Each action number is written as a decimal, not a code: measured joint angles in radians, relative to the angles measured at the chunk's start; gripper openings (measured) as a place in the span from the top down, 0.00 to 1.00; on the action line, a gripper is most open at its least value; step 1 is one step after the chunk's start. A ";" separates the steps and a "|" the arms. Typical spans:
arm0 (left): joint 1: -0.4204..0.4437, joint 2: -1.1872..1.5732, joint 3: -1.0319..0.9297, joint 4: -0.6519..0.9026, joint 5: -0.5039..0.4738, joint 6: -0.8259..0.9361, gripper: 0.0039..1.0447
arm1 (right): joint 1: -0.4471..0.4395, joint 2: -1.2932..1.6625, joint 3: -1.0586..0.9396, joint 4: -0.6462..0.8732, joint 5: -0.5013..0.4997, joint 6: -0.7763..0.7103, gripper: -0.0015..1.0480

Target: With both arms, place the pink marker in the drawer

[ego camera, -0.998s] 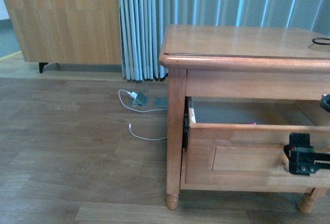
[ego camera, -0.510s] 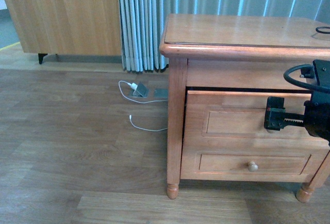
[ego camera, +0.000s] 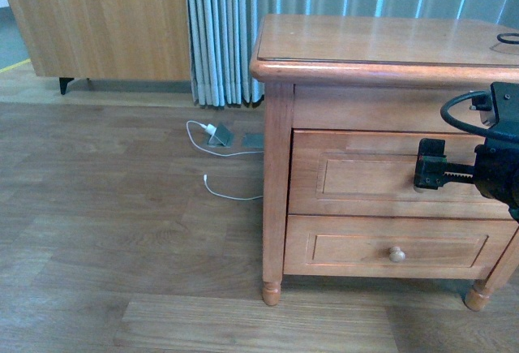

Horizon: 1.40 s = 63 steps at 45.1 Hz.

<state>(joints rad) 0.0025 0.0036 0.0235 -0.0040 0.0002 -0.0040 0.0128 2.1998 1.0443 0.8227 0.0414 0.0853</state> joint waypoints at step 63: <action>0.000 0.000 0.000 0.000 0.000 0.000 0.06 | -0.322 -1.553 -0.800 -0.839 -0.538 -0.095 0.08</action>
<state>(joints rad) 0.0025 0.0036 0.0235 -0.0040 0.0002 -0.0044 -0.3092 0.6464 0.2447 -0.0162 -0.4969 -0.0101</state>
